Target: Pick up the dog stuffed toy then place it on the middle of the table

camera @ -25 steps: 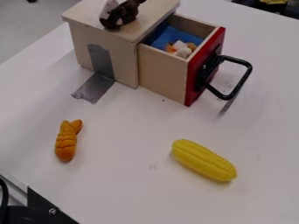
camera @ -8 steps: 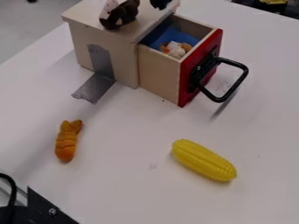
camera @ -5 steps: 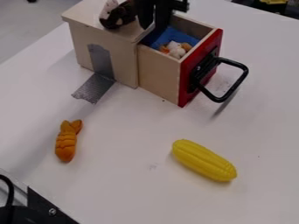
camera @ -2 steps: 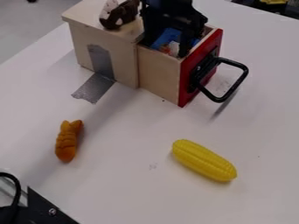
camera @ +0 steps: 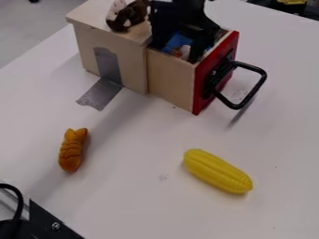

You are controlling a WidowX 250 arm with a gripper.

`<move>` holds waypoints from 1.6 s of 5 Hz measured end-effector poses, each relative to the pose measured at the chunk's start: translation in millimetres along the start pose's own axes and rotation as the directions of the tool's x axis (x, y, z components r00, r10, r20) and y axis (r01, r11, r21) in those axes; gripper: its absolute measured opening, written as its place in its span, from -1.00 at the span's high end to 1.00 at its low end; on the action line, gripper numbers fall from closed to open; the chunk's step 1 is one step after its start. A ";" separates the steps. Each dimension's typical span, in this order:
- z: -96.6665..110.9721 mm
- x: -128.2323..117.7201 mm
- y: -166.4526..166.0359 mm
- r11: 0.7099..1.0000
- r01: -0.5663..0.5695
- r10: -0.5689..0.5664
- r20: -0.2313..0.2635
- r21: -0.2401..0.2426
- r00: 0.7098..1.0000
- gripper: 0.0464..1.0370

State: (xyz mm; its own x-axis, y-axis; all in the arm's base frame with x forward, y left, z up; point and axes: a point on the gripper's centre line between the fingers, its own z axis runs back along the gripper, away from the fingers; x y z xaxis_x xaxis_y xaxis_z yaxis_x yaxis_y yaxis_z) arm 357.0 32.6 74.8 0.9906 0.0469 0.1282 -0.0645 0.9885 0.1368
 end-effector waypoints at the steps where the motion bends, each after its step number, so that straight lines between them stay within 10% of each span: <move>1: -12.0 -5.0 -3.7 1.000 -0.013 0.013 -0.015 -0.013 1.000 -0.92; 3: -17.0 -4.5 -11.1 0.999 -0.028 0.027 -0.015 -0.045 1.000 -0.82; 6: -20.3 -10.0 -15.0 0.998 -0.045 0.042 -0.051 -0.055 0.998 0.72; 8: 24.8 -4.6 -1.8 0.998 -0.036 0.036 -0.003 -0.053 0.999 0.93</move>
State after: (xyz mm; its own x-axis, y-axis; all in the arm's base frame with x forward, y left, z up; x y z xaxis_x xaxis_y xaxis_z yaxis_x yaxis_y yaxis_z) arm 349.5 27.1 98.4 0.9881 0.0829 0.1297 -0.0937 0.9924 0.0797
